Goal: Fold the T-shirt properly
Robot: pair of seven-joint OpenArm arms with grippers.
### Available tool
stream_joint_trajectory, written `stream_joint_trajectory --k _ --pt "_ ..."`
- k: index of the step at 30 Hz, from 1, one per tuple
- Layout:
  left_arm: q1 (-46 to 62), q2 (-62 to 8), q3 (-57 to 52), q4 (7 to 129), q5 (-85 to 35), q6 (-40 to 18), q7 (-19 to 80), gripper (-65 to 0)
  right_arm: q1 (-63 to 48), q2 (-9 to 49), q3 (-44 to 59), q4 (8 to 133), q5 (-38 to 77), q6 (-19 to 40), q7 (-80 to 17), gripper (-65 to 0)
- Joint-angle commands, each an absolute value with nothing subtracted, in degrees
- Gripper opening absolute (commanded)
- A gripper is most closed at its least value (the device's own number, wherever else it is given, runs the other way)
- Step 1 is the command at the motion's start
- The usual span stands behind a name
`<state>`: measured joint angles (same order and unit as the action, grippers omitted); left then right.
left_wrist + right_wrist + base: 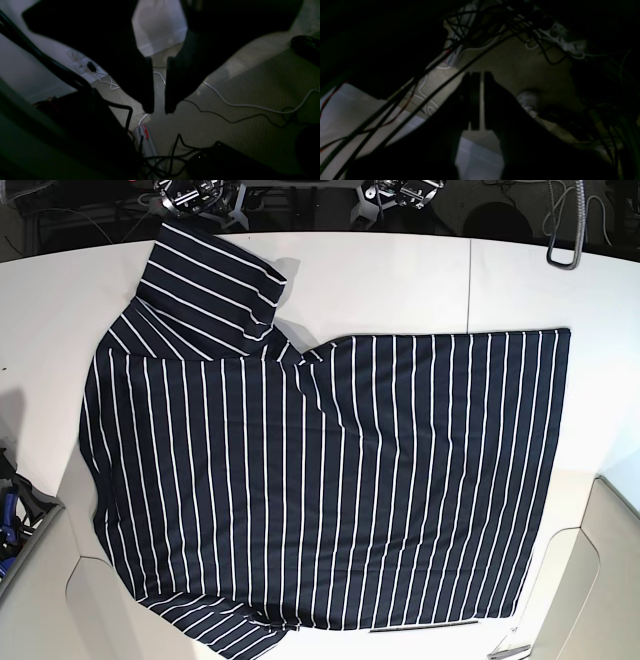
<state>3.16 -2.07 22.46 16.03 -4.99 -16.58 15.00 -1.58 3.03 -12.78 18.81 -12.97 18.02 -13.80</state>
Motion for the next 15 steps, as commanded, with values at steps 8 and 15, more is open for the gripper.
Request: stream_joint_trajectory --k 8,15 --pt "3.18 -2.09 22.55 16.47 -5.08 -17.19 15.70 -56.6 -1.45 3.16 -12.62 21.06 -13.10 18.41 -14.15 -63.1" --pt "3.16 -2.09 22.55 16.51 -5.08 -17.17 15.70 -56.6 -1.45 3.16 -12.62 22.76 -13.10 18.41 -14.15 -63.0"
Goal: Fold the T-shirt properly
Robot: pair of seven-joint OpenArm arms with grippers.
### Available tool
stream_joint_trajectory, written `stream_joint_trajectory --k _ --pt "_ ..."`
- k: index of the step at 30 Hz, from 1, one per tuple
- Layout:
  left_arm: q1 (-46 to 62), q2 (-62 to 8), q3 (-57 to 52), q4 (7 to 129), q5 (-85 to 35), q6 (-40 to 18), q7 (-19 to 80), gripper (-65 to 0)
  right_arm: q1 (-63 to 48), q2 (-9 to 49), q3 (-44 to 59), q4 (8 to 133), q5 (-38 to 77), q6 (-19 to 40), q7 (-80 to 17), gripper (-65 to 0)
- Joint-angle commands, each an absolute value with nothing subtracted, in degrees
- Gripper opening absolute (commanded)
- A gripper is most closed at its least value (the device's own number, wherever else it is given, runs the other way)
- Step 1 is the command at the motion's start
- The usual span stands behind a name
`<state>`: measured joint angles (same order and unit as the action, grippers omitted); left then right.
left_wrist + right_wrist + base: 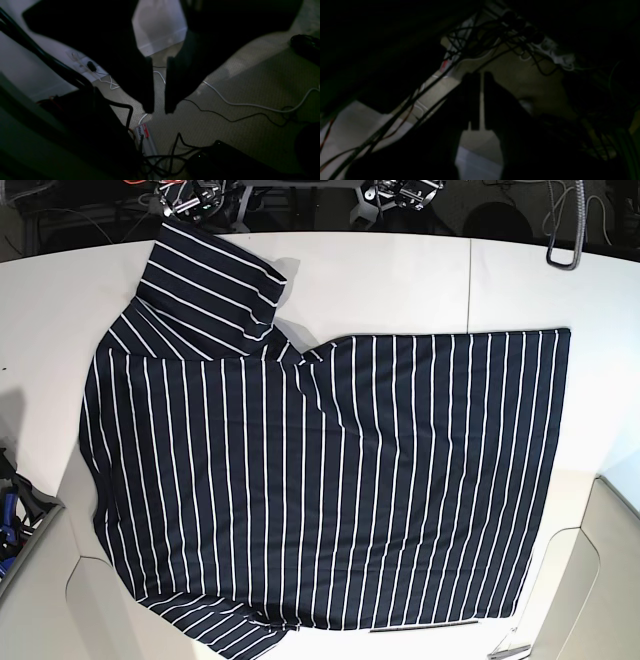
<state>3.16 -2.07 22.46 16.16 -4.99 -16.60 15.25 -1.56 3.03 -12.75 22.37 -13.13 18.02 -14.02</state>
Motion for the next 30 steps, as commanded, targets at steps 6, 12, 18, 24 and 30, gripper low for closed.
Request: stream_joint_trajectory --k 6,12,18,24,30 --pt "3.01 -2.09 22.55 16.56 -5.08 -17.17 16.58 -56.6 -1.45 3.18 -12.62 22.90 -13.10 18.41 -14.15 -54.9" --pt "3.01 -2.09 22.55 17.78 -5.08 -17.19 17.47 -55.8 -1.43 3.18 -12.62 22.90 -13.15 18.41 -14.15 -44.8" --pt "3.01 -2.09 22.55 18.83 -5.06 -20.25 19.53 -48.1 -1.43 3.20 -12.62 22.96 -13.28 20.34 -14.13 -45.1" --pt "3.01 -2.09 22.55 18.83 -5.06 -20.64 19.29 -48.2 -1.43 3.20 -12.62 22.96 -16.12 24.69 -14.11 -52.1" --pt "3.03 -2.09 22.55 18.81 -5.06 -20.62 19.31 -55.2 -1.45 3.18 -12.62 24.16 -16.10 24.69 -14.13 -53.6"
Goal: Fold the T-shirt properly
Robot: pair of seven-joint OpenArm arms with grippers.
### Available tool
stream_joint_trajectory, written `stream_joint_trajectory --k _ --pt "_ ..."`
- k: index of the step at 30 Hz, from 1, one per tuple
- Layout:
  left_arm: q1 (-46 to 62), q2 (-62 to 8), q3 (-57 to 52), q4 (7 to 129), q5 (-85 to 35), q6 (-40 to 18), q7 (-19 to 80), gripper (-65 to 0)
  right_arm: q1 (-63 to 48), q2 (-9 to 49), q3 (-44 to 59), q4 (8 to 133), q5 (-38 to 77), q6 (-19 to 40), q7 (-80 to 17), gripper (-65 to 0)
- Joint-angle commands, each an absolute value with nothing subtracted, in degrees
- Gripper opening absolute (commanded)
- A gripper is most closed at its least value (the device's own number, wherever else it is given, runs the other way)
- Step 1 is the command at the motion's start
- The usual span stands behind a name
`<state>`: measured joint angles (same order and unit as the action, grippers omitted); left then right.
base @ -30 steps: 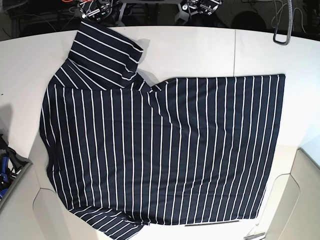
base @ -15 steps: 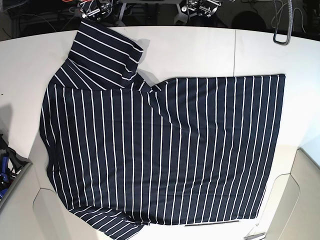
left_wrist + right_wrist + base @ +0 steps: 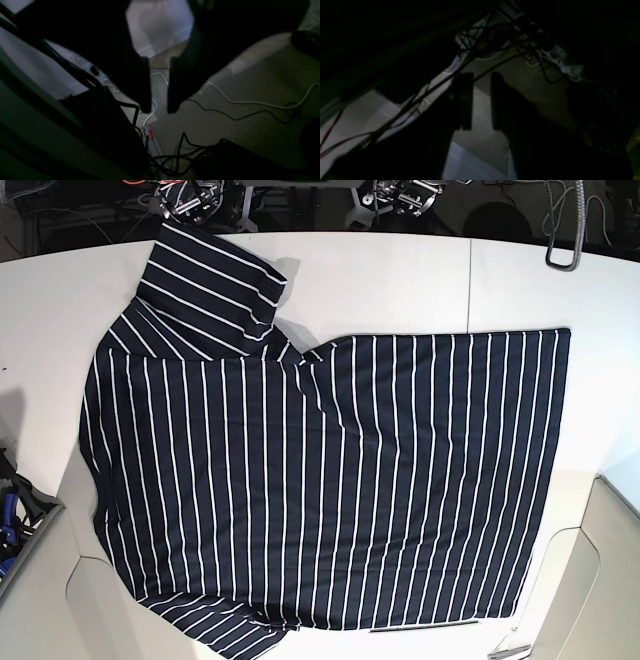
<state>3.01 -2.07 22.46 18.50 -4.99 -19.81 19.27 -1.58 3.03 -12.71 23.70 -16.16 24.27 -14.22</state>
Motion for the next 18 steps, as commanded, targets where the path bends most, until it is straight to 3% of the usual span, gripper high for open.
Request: stream_joint_trajectory --k 1,14,18 --pt "3.05 -2.09 22.55 18.81 -5.06 -20.60 19.31 -56.4 -1.45 3.18 -12.62 24.25 -16.10 24.69 -14.13 -53.6" --pt "3.11 -2.09 22.55 18.81 -5.10 -18.20 19.55 -56.4 -1.63 3.20 -12.62 24.23 -16.05 24.75 -14.20 -53.6" --pt "3.64 -2.22 22.55 18.92 -5.08 -18.24 20.88 -56.4 -2.44 4.10 -12.62 24.25 -14.28 27.62 -16.75 -53.5"
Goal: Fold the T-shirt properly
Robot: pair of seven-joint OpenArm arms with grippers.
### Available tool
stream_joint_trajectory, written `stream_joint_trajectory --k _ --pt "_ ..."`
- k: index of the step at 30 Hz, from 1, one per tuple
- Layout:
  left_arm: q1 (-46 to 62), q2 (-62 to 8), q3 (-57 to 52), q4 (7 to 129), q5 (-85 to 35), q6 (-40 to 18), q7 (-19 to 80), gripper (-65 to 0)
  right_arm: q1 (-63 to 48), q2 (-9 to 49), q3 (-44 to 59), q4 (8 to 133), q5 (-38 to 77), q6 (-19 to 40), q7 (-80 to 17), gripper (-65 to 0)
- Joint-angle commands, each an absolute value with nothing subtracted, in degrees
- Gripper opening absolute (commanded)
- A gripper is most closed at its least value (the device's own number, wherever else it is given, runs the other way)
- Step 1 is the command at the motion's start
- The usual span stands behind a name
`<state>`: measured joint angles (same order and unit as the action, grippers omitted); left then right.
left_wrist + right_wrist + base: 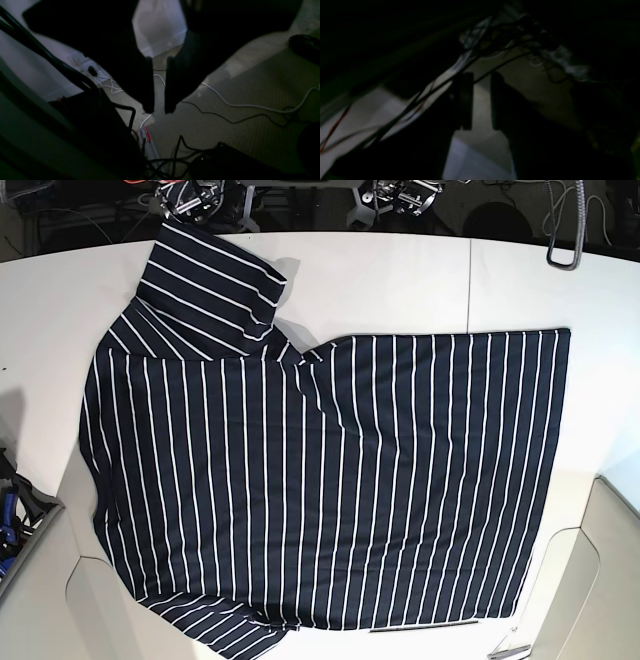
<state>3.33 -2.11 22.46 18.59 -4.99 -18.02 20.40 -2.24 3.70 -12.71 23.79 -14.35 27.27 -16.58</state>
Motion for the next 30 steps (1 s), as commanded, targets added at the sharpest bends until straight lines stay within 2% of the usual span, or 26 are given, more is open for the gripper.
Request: stream_joint_trajectory --k 1,9,12,15,18,25,30 --pt "3.97 -2.46 22.55 19.27 -5.08 -18.26 21.28 -56.4 -2.70 4.51 -12.62 24.25 -13.37 28.34 -16.73 -53.5" --pt "11.60 -8.75 22.52 29.58 -6.22 -24.27 22.09 -56.4 -5.67 8.69 -12.62 26.22 -7.18 32.42 -16.73 -53.5" --pt "16.49 -11.31 22.35 36.10 -9.91 -26.79 22.09 -56.4 -8.47 11.03 -12.62 29.82 -4.05 33.34 -16.75 -53.5" --pt "22.02 -13.34 20.34 43.77 -11.88 -26.85 22.06 -56.4 -12.49 13.85 -12.62 35.51 -1.21 33.43 -17.17 -53.6" --pt "27.42 -14.83 15.68 51.13 -13.10 -26.96 22.09 -56.4 -17.23 16.64 -12.60 42.87 3.46 33.45 -21.54 -53.6" --pt "38.52 -15.22 2.52 66.50 -21.02 -36.14 25.10 -56.4 -28.03 23.11 -12.53 63.57 21.32 33.41 -38.96 -53.6" --pt "43.99 -15.25 -4.16 75.09 -29.36 -38.89 29.26 -56.3 -34.52 26.44 -9.61 79.37 31.24 34.54 -46.24 -53.6"
